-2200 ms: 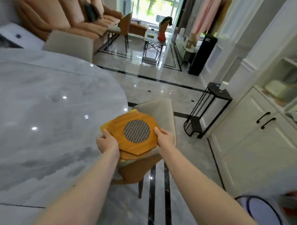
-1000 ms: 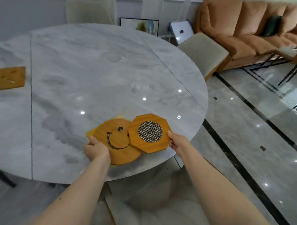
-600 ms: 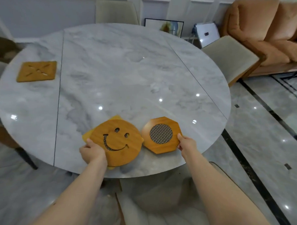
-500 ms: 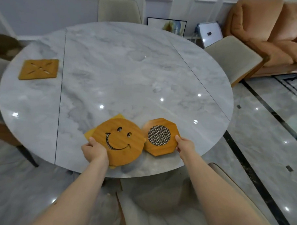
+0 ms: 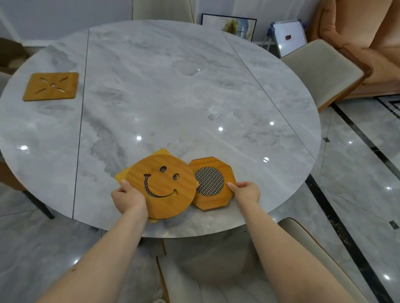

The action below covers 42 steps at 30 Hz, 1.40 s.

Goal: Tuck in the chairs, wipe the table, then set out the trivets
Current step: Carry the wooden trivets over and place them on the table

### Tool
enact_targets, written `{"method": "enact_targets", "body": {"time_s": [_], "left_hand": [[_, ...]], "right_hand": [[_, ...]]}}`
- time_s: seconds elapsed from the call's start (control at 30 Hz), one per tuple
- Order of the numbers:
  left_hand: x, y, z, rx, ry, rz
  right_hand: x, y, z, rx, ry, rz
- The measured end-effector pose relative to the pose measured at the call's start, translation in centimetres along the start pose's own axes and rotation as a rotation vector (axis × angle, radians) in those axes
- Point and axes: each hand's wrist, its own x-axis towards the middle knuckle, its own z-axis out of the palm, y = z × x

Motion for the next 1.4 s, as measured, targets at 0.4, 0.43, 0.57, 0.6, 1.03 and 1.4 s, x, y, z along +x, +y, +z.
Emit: {"method": "enact_targets", "body": {"time_s": [0.4, 0.43, 0.57, 0.6, 1.03, 1.4], "left_hand": [[-1.4, -0.1, 1.4, 0.049, -0.053, 0.025], [-1.7, -0.1, 1.5, 0.049, -0.067, 0.032], [-3.1, -0.5, 2.3, 0.050, -0.147, 0.038], [-3.5, -0.5, 2.5, 0.052, -0.179, 0.045], [-10.8, -1.1, 3.2, 0.081, -0.436, 0.107], [-20.0, -2.2, 5.2, 0.106, -0.579, 0.180]], "right_hand": [[-0.8, -0.4, 0.0, 0.080, 0.001, -0.056], [-1.2, -0.5, 0.2, 0.107, -0.022, -0.069], [-3.3, -0.9, -0.1, 0.192, -0.079, -0.114], [-3.8, -0.8, -0.5, 0.205, -0.071, -0.123], [-9.0, 1.9, -7.2, 0.477, 0.039, -0.038], [-9.4, 5.3, -16.5, 0.491, 0.144, -0.083]]}}
